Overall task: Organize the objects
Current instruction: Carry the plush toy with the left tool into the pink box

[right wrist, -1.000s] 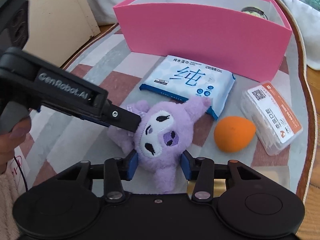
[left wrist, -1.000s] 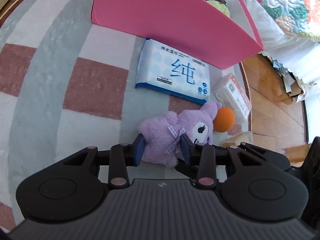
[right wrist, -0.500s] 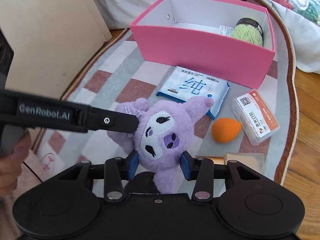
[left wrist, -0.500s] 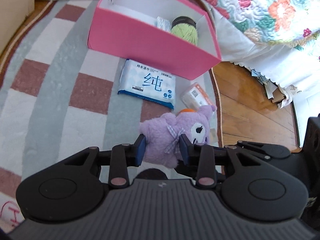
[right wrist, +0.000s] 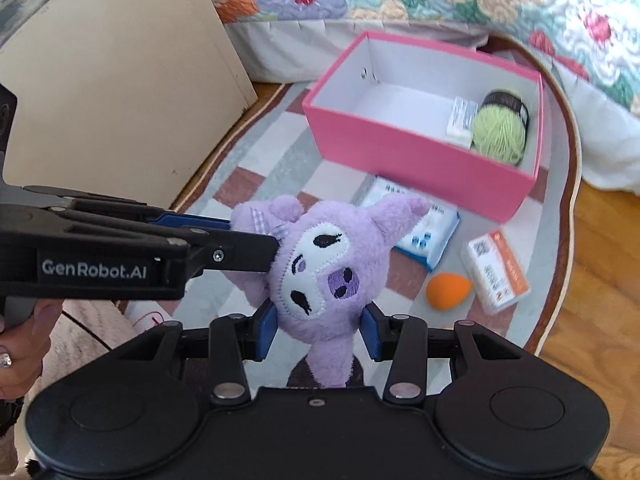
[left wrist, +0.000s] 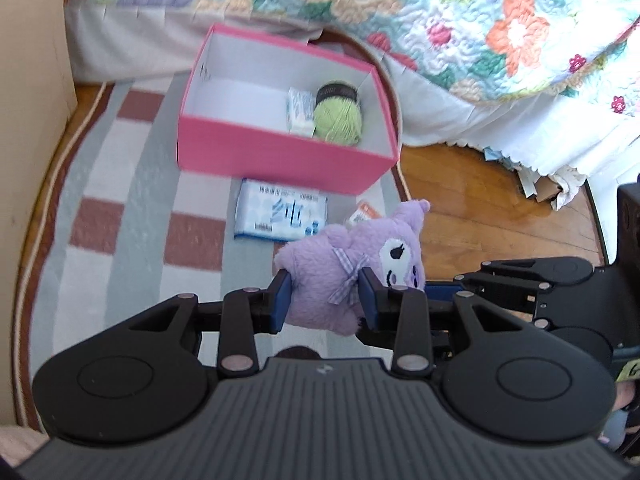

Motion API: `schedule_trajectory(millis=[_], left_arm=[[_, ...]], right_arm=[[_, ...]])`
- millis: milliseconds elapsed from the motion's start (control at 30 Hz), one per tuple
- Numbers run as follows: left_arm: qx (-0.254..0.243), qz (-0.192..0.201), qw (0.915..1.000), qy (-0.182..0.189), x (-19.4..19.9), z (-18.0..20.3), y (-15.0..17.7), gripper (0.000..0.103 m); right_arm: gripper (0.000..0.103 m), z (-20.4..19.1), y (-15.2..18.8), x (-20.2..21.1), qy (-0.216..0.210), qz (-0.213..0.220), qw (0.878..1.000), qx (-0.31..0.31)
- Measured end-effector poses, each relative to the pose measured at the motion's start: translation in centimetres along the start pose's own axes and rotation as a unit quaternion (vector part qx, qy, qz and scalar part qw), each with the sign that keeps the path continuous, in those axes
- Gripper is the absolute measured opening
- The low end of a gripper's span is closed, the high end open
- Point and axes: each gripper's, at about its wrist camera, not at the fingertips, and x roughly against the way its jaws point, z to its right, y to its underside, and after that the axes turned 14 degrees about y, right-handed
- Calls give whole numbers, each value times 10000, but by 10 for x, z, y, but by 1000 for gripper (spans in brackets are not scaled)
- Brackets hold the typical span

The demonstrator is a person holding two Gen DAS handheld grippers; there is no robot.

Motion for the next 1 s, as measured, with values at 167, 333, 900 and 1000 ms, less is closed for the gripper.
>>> schedule_trajectory(millis=[167,333,900,1000], left_arm=[[-210,71,9998,-23,14,12,-29,35],[-333,134,9994,-12,19,14,-62,35],[-157,658,9967,-445,-84,-62,-189,34],[94,456,9971,-599,-125,-89,-206,27]], right_arm=[[49,3,-26,17,22,116,9999,121],[49,5,-59,28,167,310,9989,301],[48,69,-169,-70,-61,1015,9945,-265],[48,81,-184,-107,-155,875,9954,-356]])
